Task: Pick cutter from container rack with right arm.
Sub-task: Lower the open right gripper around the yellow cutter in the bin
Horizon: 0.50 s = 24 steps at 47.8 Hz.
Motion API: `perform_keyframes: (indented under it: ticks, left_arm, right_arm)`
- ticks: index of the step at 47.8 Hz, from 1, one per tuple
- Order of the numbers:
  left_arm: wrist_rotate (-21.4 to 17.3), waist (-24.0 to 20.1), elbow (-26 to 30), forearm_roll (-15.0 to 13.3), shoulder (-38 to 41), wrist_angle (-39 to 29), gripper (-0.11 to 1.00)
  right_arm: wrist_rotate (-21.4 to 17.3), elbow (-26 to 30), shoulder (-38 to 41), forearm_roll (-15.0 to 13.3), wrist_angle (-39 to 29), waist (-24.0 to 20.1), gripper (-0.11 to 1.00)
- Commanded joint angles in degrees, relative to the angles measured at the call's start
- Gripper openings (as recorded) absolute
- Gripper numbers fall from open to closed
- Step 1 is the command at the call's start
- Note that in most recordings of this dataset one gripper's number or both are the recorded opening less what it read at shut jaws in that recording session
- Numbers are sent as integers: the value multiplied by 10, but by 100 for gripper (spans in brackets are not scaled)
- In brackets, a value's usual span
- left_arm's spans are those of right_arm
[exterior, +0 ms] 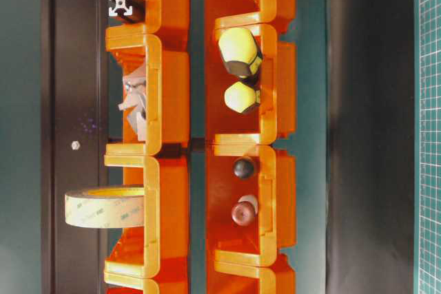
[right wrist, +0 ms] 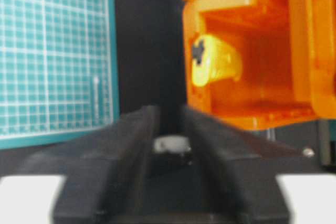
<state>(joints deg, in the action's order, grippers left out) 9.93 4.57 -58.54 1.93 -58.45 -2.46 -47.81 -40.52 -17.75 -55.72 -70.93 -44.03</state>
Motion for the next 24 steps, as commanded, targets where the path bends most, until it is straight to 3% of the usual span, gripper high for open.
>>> perform_keyframes:
  ticks: [1, 8, 24]
  left_arm:
    - [2, 0, 14, 2, 2, 3, 1]
    - [2, 1, 15, 2, 2, 3, 1]
    - [3, 7, 16, 2, -6, 3, 1]
  right_arm:
    - [-2, 6, -5, -5, 13, 18, 40]
    - [-1, 0, 2, -14, 1, 28, 76]
    - [-2, -8, 19, -46, 12, 29, 67]
